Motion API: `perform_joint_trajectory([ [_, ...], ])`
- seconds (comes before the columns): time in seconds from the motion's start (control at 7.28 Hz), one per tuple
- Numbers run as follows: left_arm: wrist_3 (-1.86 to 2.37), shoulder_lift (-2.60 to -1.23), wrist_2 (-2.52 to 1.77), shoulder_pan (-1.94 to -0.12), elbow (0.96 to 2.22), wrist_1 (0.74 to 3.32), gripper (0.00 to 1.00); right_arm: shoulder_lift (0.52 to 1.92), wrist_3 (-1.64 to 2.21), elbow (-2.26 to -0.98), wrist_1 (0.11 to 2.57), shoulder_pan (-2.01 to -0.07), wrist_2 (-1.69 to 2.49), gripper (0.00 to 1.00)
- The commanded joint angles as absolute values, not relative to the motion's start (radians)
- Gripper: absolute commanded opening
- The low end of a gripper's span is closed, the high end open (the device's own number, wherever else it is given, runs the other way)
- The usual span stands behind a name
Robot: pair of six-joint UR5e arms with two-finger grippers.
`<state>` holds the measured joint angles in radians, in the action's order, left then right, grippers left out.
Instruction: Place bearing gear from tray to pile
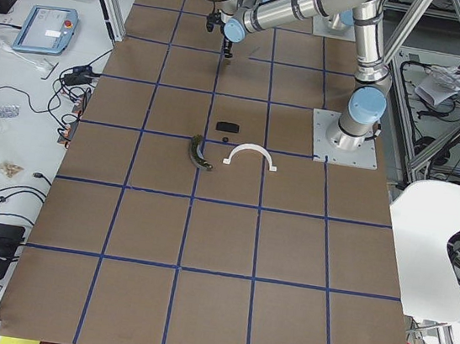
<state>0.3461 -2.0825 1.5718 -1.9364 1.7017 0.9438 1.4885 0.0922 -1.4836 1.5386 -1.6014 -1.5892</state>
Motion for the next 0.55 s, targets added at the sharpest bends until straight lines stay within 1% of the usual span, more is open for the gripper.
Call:
perform_joint_trajectory([
  [0.0,0.232,-2.039,1.577,-1.860,1.686,1.049,0.00,1.483,0.087,-1.485,1.542,-1.601,-1.601,1.00],
  [0.27,0.190,-1.953,1.645,-1.774,1.704,1.173,0.00,1.482,0.087,-1.473,1.539,-1.601,-1.606,1.00],
  [0.41,0.067,-1.918,1.654,-1.726,1.727,1.180,0.00,1.480,0.087,-1.467,1.542,-1.601,-1.606,1.00],
])
